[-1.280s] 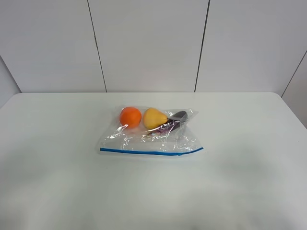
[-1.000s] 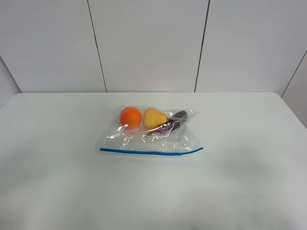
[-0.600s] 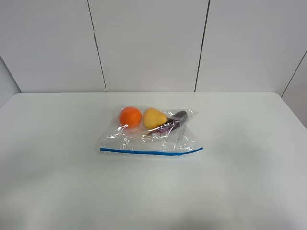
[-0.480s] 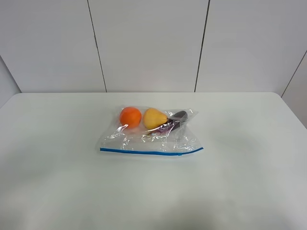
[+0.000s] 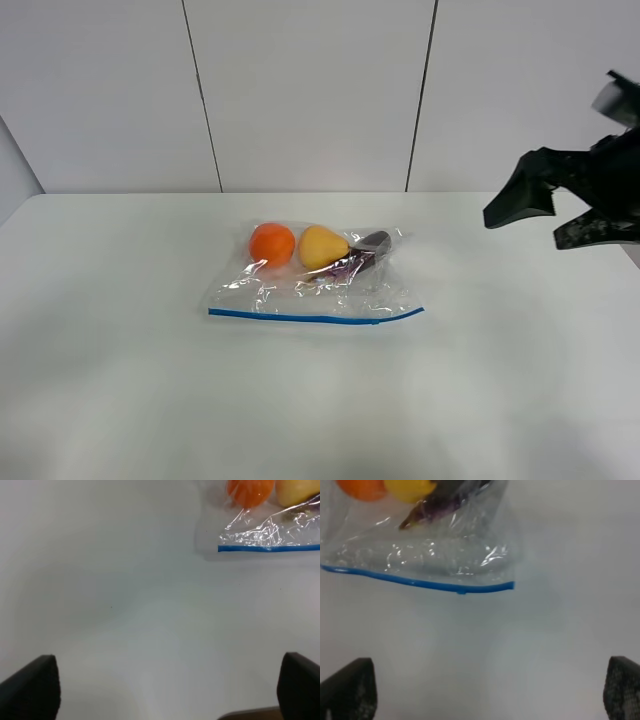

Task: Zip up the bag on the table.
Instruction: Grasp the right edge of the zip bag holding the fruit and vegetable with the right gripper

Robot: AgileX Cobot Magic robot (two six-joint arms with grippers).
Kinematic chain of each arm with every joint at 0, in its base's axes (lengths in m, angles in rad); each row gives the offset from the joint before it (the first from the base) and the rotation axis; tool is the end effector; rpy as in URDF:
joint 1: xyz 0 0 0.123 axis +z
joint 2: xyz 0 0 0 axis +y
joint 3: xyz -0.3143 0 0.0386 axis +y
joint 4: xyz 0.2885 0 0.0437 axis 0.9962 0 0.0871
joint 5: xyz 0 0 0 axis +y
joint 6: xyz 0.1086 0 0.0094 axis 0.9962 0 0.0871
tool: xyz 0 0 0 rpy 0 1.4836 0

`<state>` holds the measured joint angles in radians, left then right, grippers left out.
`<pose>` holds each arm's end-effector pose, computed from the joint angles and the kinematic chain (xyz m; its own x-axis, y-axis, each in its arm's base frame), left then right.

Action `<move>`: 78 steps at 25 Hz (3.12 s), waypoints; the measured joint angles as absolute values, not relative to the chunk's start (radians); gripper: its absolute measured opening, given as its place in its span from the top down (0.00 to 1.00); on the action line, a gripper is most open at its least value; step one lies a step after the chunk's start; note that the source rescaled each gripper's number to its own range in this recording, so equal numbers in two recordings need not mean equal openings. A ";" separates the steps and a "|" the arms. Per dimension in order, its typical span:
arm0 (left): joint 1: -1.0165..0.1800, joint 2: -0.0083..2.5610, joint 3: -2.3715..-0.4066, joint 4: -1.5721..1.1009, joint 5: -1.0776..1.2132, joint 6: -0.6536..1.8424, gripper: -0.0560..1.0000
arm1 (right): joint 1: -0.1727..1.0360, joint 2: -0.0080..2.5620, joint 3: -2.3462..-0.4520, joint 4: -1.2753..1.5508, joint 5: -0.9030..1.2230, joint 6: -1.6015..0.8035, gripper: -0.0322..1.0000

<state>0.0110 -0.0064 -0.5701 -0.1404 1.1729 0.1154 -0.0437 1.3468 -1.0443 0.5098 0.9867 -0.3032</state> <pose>-0.0018 -0.0141 0.3010 -0.4773 0.0549 -0.8770 0.1311 0.9913 -0.0093 0.2996 0.0313 0.3034 -0.9063 0.0358 -0.4210 -0.1345 0.9201 0.3678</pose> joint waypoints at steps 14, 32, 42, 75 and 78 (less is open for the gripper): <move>0.011 -0.006 -0.570 -0.140 1.172 0.115 0.00 | -0.044 1.875 -1.074 0.861 0.997 -0.629 0.00; 0.011 -0.006 -0.570 -0.140 1.172 0.115 0.00 | -0.044 2.147 -1.184 1.027 1.045 -0.763 0.05; 0.011 -0.006 -0.570 -0.140 1.172 0.115 0.00 | -0.044 2.151 -1.184 1.051 1.038 -0.780 0.09; 0.011 -0.006 -0.570 -0.140 1.173 0.115 0.00 | -0.044 2.199 -1.185 1.093 1.077 -0.820 0.49; 0.011 -0.006 -0.570 -0.140 1.173 0.115 0.00 | -0.044 2.199 -1.185 1.081 1.077 -0.820 0.59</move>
<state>0.0110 -0.0064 -0.5701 -0.1404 1.1729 0.1154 -0.0437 2.1986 -1.1847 1.0808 1.0770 -0.8204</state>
